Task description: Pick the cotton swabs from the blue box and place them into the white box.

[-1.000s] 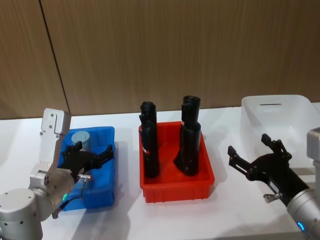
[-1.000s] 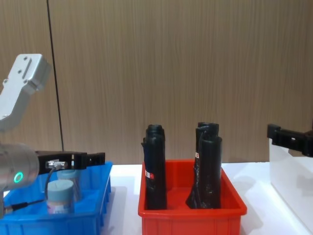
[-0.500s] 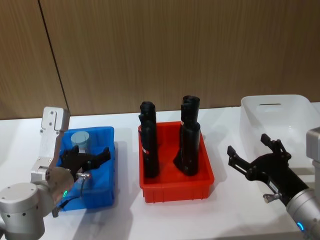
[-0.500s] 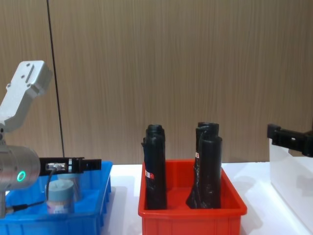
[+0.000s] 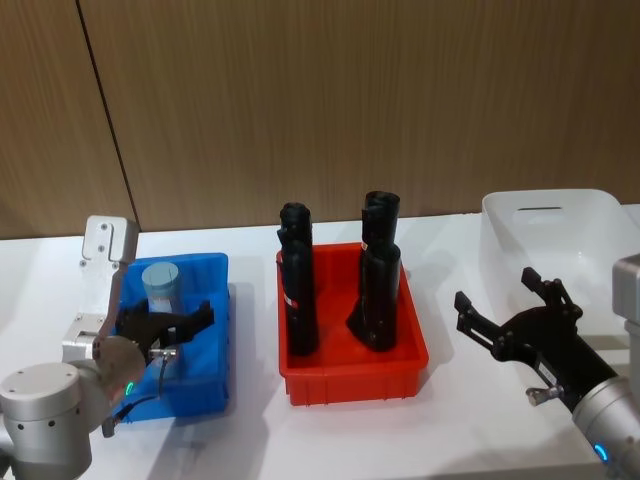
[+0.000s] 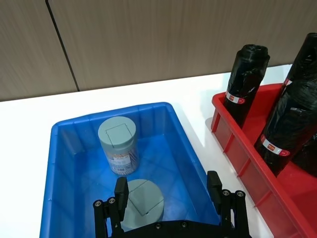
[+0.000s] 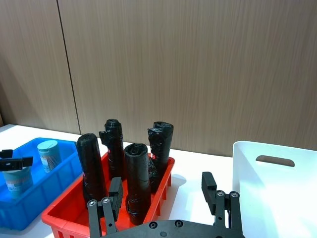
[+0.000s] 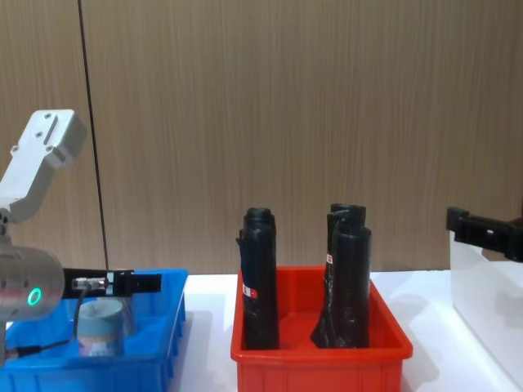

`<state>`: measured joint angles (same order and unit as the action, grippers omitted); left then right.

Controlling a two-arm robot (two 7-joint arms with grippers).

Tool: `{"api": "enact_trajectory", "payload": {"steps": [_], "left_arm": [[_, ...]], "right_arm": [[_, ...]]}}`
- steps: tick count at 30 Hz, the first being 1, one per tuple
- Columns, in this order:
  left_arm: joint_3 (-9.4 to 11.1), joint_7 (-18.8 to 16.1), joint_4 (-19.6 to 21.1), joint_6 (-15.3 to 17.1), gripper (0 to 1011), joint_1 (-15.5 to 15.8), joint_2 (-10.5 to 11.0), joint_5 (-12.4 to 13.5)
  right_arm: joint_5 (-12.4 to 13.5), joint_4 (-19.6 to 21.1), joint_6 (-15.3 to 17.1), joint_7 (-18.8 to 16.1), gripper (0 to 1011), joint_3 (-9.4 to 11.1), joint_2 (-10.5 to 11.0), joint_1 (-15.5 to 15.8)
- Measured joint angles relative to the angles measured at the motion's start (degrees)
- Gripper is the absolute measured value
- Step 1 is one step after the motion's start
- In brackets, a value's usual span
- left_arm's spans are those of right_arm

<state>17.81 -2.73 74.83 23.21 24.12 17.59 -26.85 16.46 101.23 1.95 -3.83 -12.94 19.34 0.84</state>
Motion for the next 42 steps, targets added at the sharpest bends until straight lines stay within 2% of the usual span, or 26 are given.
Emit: {"api": "enact_trajectory", "payload": {"steps": [27, 42], "left_arm": [[-0.5, -4.2, 0.5, 4.2, 1004, -0.4, 0.0, 2.9], [-0.9, -3.2, -0.8, 4.0, 1004, -0.3, -0.1, 3.6]], "right_arm": [[0.0, 0.0, 0.0, 0.0, 1002, 0.0, 0.0, 0.0], [0.0, 0.0, 0.0, 0.0, 1002, 0.0, 0.0, 0.0]]}}
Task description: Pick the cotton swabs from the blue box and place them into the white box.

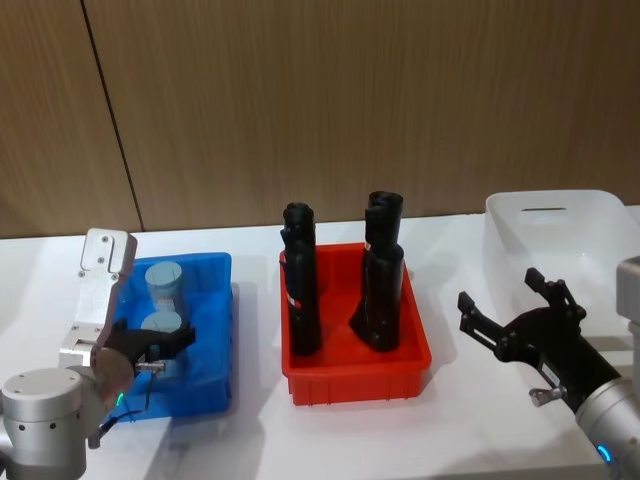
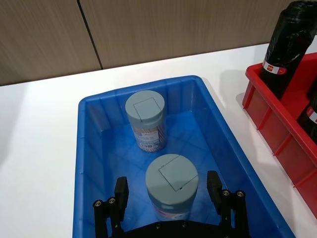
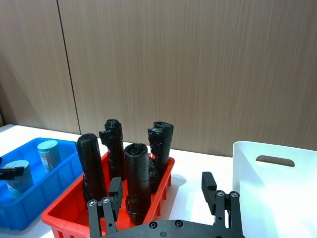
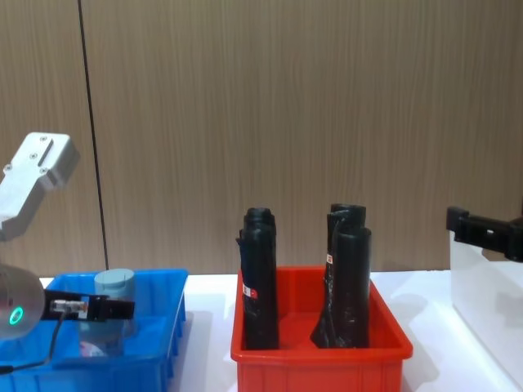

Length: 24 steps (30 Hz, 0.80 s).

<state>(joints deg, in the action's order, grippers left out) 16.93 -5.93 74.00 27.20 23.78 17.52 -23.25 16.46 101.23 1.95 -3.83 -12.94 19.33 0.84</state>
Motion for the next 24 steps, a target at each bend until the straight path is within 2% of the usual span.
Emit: {"api": "enact_trajectory", "payload": {"steps": [24], "left_arm": [[-0.1, 6.3, -5.8, -4.9, 993, 1.7, -0.8, 1.6]], "right_arm": [[0.0, 0.0, 0.0, 0.0, 1002, 0.0, 0.0, 0.0]]}}
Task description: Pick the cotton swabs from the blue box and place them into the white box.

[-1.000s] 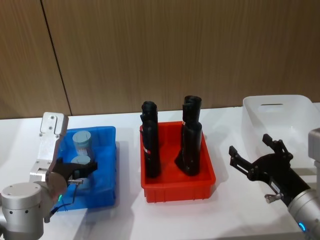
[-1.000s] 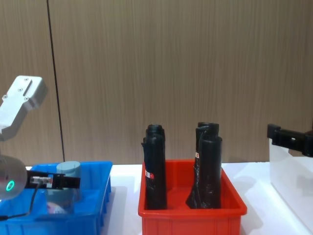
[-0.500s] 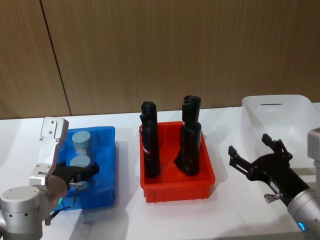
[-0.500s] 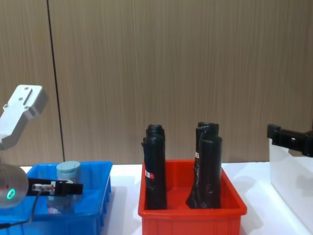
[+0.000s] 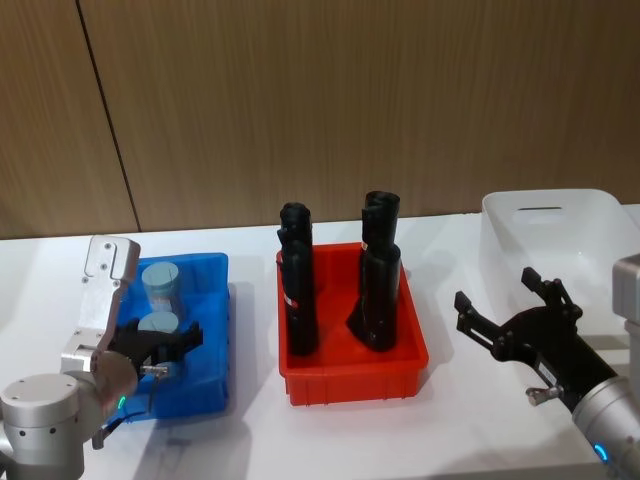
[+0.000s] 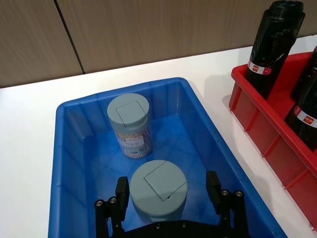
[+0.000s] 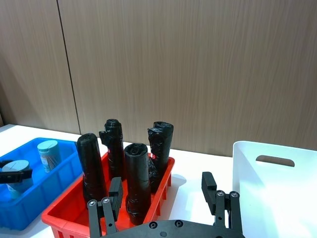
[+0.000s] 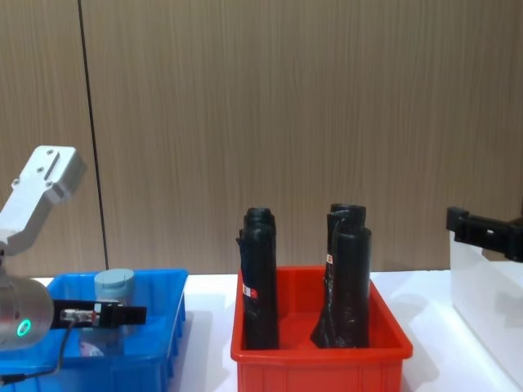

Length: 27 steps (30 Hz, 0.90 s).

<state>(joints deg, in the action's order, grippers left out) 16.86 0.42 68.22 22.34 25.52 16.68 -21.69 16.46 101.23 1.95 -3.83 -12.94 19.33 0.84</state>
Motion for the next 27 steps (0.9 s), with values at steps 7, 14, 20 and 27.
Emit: {"api": "enact_trajectory", "payload": {"steps": [7, 14, 20, 27], "left_arm": [[0.0, 0.8, -0.8, -0.5, 837, 0.3, -0.2, 0.5], [0.0, 0.9, -1.1, 0.4, 669, 0.7, -0.3, 1.1], [-0.1, 0.7, -0.5, 1.7, 669, 0.7, -0.3, 1.8], [-0.1, 0.8, 2.2, 2.5, 669, 0.1, 0.1, 3.3]], "right_arm": [[0.0, 0.0, 0.0, 0.0, 1002, 0.0, 0.0, 0.0], [0.0, 0.0, 0.0, 0.0, 1002, 0.0, 0.0, 0.0], [0.0, 0.0, 0.0, 0.0, 1002, 0.0, 0.0, 0.0], [0.0, 0.0, 0.0, 0.0, 1002, 0.0, 0.0, 0.0]]}}
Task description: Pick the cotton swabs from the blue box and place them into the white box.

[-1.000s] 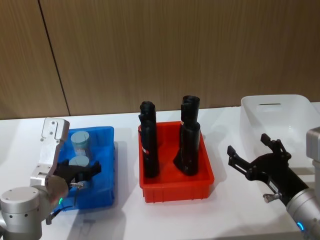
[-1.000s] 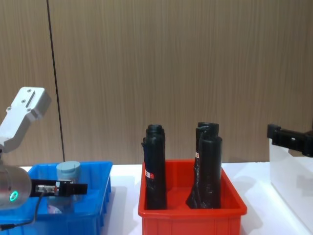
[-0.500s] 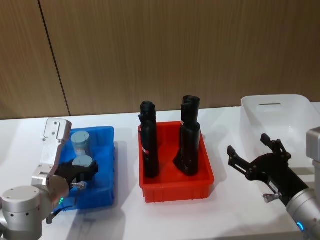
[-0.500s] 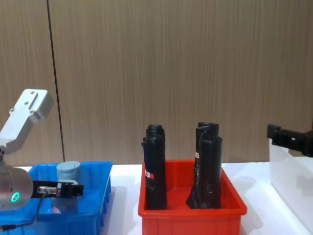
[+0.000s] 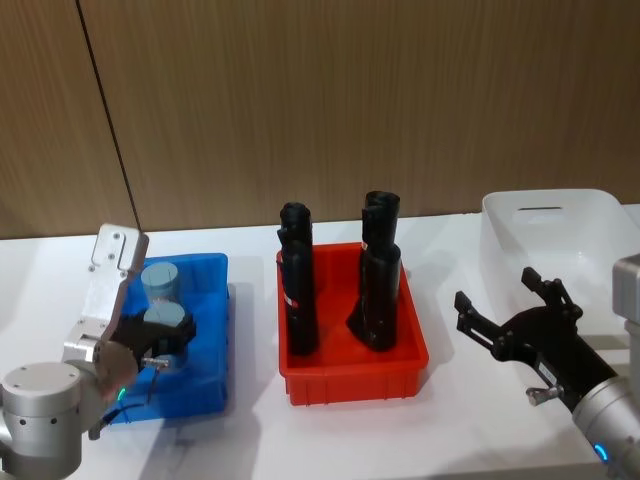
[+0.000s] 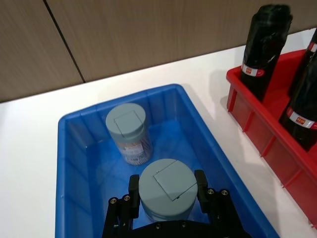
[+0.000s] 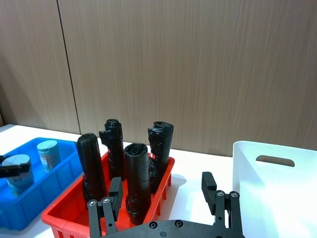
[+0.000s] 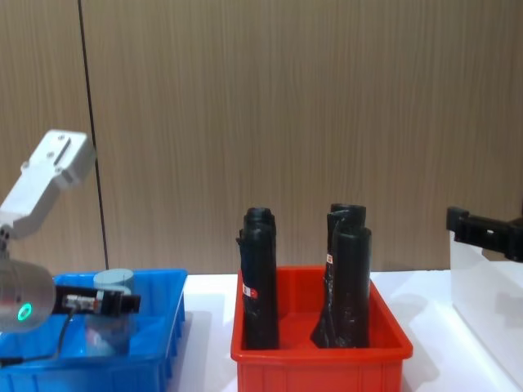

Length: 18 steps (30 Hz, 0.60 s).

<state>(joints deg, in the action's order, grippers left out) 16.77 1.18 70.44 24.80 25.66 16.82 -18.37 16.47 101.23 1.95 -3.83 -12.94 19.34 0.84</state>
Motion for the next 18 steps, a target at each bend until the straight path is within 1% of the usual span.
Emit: {"api": "enact_trajectory", "payload": {"steps": [8, 9, 14, 18], "left_arm": [[0.1, 1.7, 5.8, -0.4, 669, -1.3, 0.9, 2.0], [0.2, 2.3, 6.9, -0.8, 669, -1.6, 1.0, 2.2], [0.3, 3.6, 9.6, -1.8, 669, -2.2, 1.4, 2.8], [0.6, 5.9, 13.2, -3.2, 669, -3.1, 1.9, 3.3]], "right_arm": [[0.0, 0.0, 0.0, 0.0, 1002, 0.0, 0.0, 0.0], [0.0, 0.0, 0.0, 0.0, 1002, 0.0, 0.0, 0.0], [0.0, 0.0, 0.0, 0.0, 1002, 0.0, 0.0, 0.0], [0.0, 0.0, 0.0, 0.0, 1002, 0.0, 0.0, 0.0]]}}
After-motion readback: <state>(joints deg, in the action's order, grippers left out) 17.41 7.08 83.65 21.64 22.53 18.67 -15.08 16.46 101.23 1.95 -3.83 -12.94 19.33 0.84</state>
